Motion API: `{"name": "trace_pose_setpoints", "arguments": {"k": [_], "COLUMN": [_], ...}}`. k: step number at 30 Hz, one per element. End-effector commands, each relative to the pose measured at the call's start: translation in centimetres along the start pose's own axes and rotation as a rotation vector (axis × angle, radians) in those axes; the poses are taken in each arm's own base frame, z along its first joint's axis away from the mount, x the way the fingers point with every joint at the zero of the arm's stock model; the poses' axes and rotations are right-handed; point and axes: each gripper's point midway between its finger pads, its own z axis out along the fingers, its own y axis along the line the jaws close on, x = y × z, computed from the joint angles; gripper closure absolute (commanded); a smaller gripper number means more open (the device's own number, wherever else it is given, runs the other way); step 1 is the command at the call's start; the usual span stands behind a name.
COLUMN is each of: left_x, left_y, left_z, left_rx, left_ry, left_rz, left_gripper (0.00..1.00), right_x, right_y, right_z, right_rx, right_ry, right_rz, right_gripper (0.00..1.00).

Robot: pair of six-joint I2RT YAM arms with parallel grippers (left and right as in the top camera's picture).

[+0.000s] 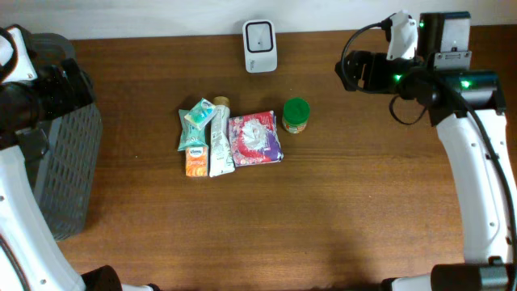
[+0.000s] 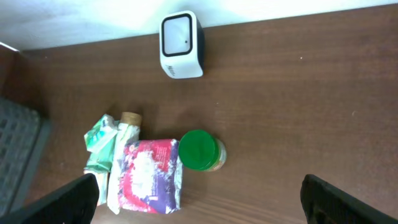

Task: Scan the item barcode
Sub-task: 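Move the right gripper from rest toward the green-lidded jar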

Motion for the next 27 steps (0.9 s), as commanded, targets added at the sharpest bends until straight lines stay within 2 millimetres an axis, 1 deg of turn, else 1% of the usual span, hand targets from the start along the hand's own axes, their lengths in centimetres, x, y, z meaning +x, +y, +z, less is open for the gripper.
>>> {"name": "trace_pose_setpoints", "arguments": {"k": [1, 5, 9, 10, 13, 14, 16, 19, 20, 21, 23, 27], "left_x": [-0.2, -0.2, -0.2, -0.2, -0.2, -0.2, -0.2, -0.2, -0.2, -0.2, -0.2, -0.2], "left_y": [0.0, 0.0, 0.0, 0.0, 0.0, 0.0, 0.0, 0.0, 0.0, 0.0, 0.0, 0.0], "left_z": [-0.8, -0.8, -0.8, -0.8, -0.8, -0.8, -0.8, -0.8, -0.8, -0.8, -0.8, -0.8], "left_rx": [0.000, 0.000, 0.000, 0.000, 0.000, 0.000, 0.000, 0.000, 0.000, 0.000, 0.000, 0.000], "left_ry": [-0.022, -0.022, -0.022, -0.022, -0.022, -0.022, -0.022, -0.022, -0.022, -0.022, -0.022, -0.022], "left_rz": [-0.005, -0.005, -0.005, -0.005, -0.005, -0.005, -0.005, -0.005, -0.005, -0.005, -0.005, -0.005], "left_gripper": [0.01, 0.01, 0.01, 0.01, 0.01, 0.01, 0.01, 0.01, 0.01, 0.01, 0.01, 0.01], "right_x": [-1.0, -1.9, -1.5, -1.2, 1.5, 2.0, 2.3, 3.1, 3.5, 3.4, 2.5, 2.7], "right_y": [-2.0, -2.0, -2.0, -1.9, -0.7, -0.3, 1.0, 2.2, 2.9, 3.4, 3.7, 3.6], "right_z": [1.9, 2.0, 2.1, 2.1, 2.0, 2.0, 1.9, 2.4, 2.7, 2.8, 3.0, 3.2], "right_rx": [0.080, 0.077, 0.076, 0.073, -0.002, -0.027, -0.103, -0.132, -0.139, -0.149, -0.158, -0.156], "right_ry": [-0.017, -0.053, -0.038, -0.024, 0.088, 0.109, 0.126, 0.156, 0.167, 0.162, 0.126, 0.137], "right_rz": [0.007, -0.004, 0.000, 0.004, 0.042, 0.050, 0.056, 0.045, 0.031, 0.018, 0.000, 0.004], "right_gripper": [0.01, 0.01, 0.01, 0.01, 0.01, 0.01, 0.01, 0.01, 0.01, 0.01, 0.01, 0.01]}}
